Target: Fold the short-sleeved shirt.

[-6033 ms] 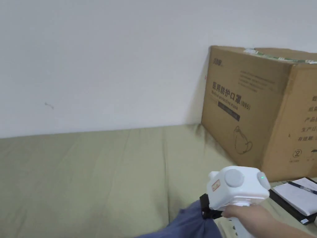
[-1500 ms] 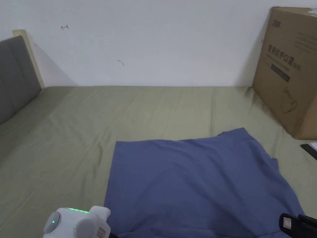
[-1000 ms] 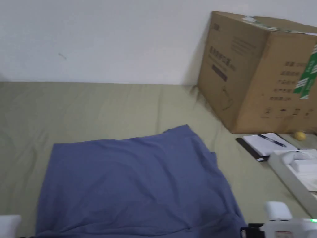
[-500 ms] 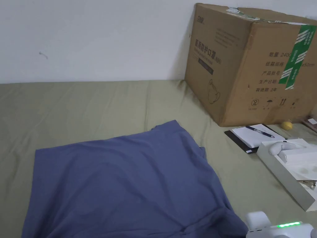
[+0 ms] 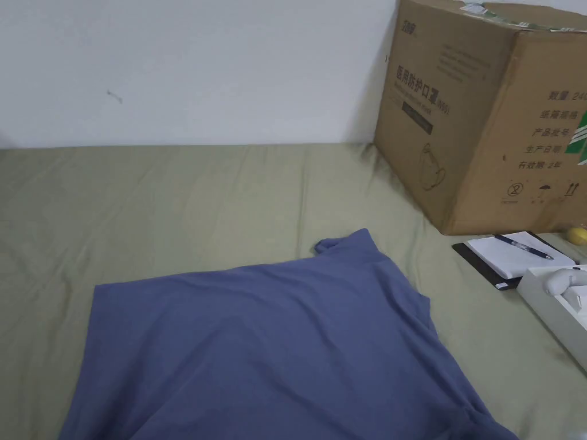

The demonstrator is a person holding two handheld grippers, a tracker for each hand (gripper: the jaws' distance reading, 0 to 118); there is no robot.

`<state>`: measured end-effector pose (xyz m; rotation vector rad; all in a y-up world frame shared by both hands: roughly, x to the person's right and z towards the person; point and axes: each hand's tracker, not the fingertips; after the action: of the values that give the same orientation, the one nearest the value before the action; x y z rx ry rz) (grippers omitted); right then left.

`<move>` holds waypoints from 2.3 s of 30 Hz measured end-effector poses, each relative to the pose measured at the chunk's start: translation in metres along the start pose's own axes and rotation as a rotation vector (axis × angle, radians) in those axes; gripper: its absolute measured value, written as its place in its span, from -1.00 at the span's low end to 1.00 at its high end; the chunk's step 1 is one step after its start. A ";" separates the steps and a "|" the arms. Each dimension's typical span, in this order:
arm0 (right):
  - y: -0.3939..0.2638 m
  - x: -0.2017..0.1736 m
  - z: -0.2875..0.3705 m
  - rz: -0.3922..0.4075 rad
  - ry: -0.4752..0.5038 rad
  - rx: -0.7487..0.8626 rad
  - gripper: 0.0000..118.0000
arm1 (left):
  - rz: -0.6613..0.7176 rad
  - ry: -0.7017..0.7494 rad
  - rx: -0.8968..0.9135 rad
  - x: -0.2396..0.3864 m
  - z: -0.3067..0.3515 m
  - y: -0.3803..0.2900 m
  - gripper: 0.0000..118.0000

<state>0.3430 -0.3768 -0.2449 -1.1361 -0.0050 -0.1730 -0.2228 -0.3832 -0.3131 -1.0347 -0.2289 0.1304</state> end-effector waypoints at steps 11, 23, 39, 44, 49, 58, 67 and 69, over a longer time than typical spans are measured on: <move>0.189 -0.018 -0.072 -0.023 -0.019 0.157 -0.94 | 0.031 0.045 0.029 -0.014 -0.095 0.128 -0.93; 0.263 -0.021 -0.200 -0.140 -0.131 0.173 0.88 | 0.250 0.057 0.088 -0.044 -0.180 0.183 0.85; 0.098 -0.072 -0.015 -0.184 0.160 0.686 -1.00 | 0.086 0.101 0.448 -0.013 -0.004 0.049 -1.00; 0.084 -0.082 -0.007 -0.149 0.211 0.629 -1.00 | 0.097 0.073 0.478 -0.012 0.010 0.052 -1.00; 0.088 -0.080 -0.008 -0.131 0.240 0.562 -1.00 | 0.208 -0.028 0.002 -0.034 -0.072 0.110 -0.76; 0.104 -0.064 -0.016 -0.096 0.213 0.499 -1.00 | 0.044 0.225 -0.223 -0.025 -0.191 0.122 0.94; 0.106 -0.061 -0.036 -0.090 0.175 0.469 -1.00 | 0.010 0.215 -0.105 -0.021 -0.162 0.118 -0.24; 0.107 -0.052 -0.037 -0.113 0.162 0.480 -1.00 | -0.005 0.131 -0.058 -0.018 -0.146 0.116 -0.98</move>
<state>0.3031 -0.3591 -0.3618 -0.6409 0.0321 -0.3445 -0.2042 -0.4504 -0.4875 -1.0956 -0.1168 0.0516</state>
